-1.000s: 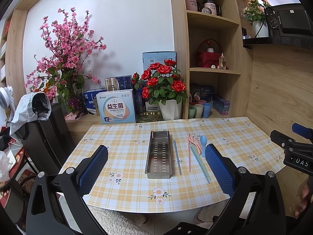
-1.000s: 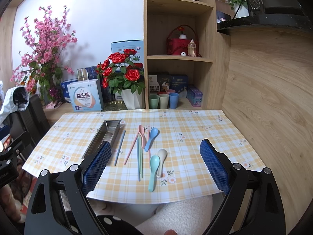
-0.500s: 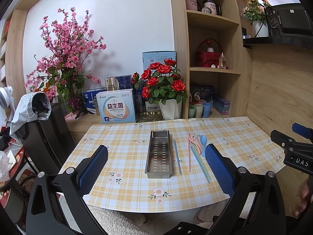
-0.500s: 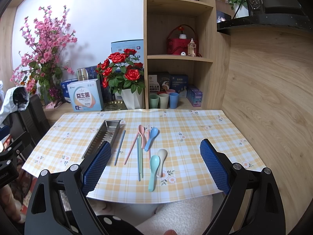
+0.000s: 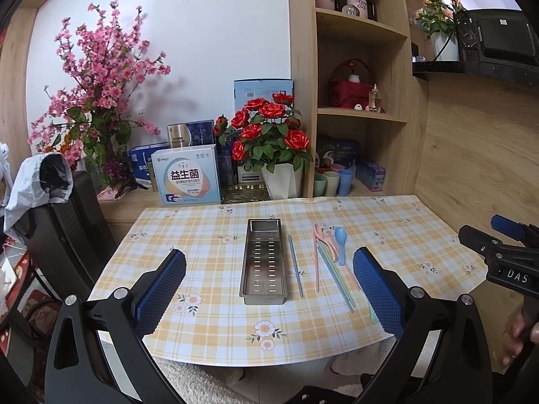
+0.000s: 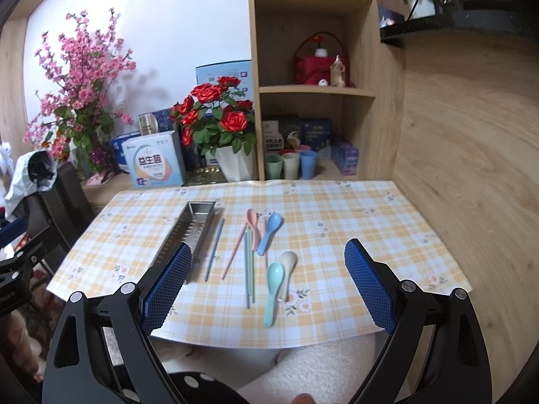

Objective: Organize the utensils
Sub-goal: 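Reach down with the left tool and grasp the single blue chopstick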

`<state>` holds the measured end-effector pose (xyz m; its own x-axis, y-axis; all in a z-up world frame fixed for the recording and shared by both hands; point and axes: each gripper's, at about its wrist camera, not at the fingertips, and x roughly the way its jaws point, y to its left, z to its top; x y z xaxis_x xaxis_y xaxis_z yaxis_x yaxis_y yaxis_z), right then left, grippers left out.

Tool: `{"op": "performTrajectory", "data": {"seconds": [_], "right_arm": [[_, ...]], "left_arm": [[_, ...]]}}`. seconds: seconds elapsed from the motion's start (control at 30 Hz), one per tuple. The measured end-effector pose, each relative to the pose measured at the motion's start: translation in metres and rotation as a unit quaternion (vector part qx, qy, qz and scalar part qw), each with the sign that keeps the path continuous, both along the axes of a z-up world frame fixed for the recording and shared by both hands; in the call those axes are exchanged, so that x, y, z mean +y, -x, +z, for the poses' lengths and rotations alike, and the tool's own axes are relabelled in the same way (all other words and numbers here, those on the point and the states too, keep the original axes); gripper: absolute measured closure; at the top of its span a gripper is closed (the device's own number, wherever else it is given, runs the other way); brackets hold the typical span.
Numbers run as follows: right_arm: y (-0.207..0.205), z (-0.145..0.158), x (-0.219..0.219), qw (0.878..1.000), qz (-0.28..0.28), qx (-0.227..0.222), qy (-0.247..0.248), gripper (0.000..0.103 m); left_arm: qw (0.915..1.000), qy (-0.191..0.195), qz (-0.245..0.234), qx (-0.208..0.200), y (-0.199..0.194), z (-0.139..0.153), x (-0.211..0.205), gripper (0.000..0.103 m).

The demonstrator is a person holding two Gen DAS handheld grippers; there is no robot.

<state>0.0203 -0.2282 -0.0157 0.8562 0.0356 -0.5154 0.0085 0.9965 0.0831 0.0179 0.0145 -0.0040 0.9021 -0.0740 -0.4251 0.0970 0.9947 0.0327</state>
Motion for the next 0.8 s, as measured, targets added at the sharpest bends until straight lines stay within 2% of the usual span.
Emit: {"op": "performTrajectory", "data": {"seconds": [0.13,0.33,0.4,0.6,0.7,0.8], "right_arm": [[-0.028,-0.007,-0.005,1.0,0.011,0.009,-0.009,0.014],[-0.08,-0.03,-0.009,0.999,0.031,0.025,-0.036,0.014],[-0.097,-0.039,-0.009,0.998,0.037,0.034,-0.041,0.014],[-0.134,-0.077,-0.013,0.995,0.039,0.071,-0.061,0.014],[-0.149,-0.099,-0.02,0.992,0.034,0.097,-0.073,0.014],[-0.159,-0.12,-0.029,0.989,0.025,0.118,-0.083,0.014]], "left_arm": [[0.9995,-0.031,-0.003,-0.001,-0.029,-0.001,-0.006,0.006],[0.9981,-0.022,-0.028,0.05,-0.083,-0.021,-0.007,0.009],[0.996,-0.021,-0.045,0.074,-0.101,-0.035,-0.009,0.026],[0.9851,0.014,-0.082,0.151,-0.142,-0.08,-0.011,0.05],[0.9791,0.026,-0.092,0.18,-0.159,-0.104,-0.016,0.057],[0.973,0.036,-0.097,0.207,-0.177,-0.123,-0.021,0.058]]}}
